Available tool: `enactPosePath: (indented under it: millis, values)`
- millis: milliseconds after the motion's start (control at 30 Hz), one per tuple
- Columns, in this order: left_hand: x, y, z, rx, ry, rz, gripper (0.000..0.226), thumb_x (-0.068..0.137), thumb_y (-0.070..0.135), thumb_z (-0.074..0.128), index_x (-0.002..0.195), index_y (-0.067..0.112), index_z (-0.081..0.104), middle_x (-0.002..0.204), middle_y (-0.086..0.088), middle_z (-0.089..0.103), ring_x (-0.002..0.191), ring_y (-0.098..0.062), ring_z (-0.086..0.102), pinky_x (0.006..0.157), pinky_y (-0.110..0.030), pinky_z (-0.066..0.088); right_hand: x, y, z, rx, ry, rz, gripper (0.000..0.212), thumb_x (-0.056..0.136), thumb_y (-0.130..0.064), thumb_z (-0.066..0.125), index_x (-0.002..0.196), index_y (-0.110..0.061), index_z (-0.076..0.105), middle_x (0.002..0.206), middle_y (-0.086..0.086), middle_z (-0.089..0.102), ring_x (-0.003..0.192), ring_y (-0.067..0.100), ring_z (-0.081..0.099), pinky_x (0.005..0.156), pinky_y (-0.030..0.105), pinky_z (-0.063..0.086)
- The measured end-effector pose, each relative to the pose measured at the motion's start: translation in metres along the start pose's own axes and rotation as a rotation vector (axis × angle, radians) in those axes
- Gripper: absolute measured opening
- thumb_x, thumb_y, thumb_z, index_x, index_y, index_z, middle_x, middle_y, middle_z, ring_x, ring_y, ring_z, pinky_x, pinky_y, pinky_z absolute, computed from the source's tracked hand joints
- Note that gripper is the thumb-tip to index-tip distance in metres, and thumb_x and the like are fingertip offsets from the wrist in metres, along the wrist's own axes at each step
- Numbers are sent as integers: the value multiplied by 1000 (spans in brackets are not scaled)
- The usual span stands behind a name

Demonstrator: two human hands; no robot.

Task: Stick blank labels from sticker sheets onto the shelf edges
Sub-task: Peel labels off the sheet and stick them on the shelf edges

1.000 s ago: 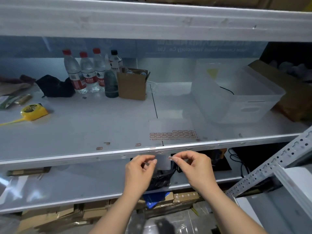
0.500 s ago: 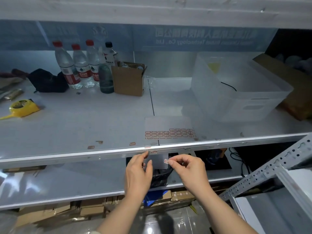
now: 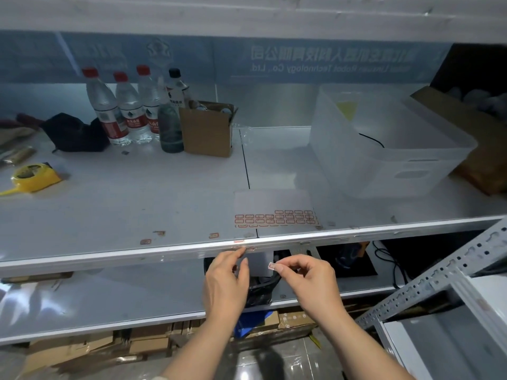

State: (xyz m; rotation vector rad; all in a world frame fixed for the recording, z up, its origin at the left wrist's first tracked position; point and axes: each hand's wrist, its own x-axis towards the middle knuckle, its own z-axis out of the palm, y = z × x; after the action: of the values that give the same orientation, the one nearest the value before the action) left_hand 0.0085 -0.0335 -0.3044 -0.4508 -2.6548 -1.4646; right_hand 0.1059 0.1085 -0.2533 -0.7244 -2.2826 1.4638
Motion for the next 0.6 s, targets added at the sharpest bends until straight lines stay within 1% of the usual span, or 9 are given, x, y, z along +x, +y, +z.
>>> enactPosePath:
  millis: [100, 233, 300, 400, 467, 533, 600]
  values:
    - [2, 0, 1, -2, 12, -27, 23, 95, 21, 71, 117, 23, 77, 103, 14, 69, 78, -9, 62, 73, -22, 49, 0, 1, -1, 0, 4, 9, 8, 82, -33, 83, 77, -37, 78, 82, -24, 77, 81, -4, 70, 68, 11, 51]
    - [6, 2, 2, -5, 34, -39, 16, 91, 24, 76, 108, 24, 77, 91, 14, 66, 73, -5, 60, 69, -24, 50, 1, 1, -1, 1, -3, 2, 12, 83, -31, 83, 76, -39, 77, 82, -26, 76, 81, -5, 69, 65, 8, 51]
    - [9, 4, 2, 10, 48, -48, 12, 90, 26, 78, 102, 24, 78, 87, 15, 66, 70, -3, 59, 66, -19, 46, 3, 1, -1, 3, -8, 5, 12, 83, -30, 83, 76, -39, 77, 82, -26, 75, 81, -6, 69, 65, 6, 51]
    - [11, 8, 3, 58, 77, -68, 7, 89, 27, 79, 95, 25, 79, 84, 17, 67, 65, 2, 57, 62, -10, 37, 4, 2, -1, 5, -12, 13, 11, 83, -31, 83, 76, -38, 77, 82, -25, 76, 81, -5, 69, 65, 7, 51]
    - [12, 11, 4, 104, 83, -86, 5, 89, 29, 79, 93, 26, 79, 83, 19, 65, 63, 2, 55, 60, -7, 32, 5, 2, -1, -1, -15, 17, 10, 83, -31, 83, 77, -38, 77, 83, -26, 76, 82, -5, 69, 66, 8, 51]
    - [11, 11, 5, 151, 97, -76, 4, 89, 30, 79, 91, 26, 79, 82, 17, 66, 62, -2, 55, 57, -9, 31, 6, 3, -2, -5, -17, 22, 9, 83, -32, 82, 78, -37, 78, 83, -27, 75, 83, -5, 69, 68, 11, 51]
    - [12, 11, 6, 180, 110, -50, 4, 88, 29, 79, 89, 25, 79, 83, 13, 71, 63, -7, 58, 56, -17, 35, 8, 4, -3, 2, -14, 25, 9, 83, -31, 83, 78, -37, 78, 83, -26, 76, 82, -5, 69, 69, 14, 52]
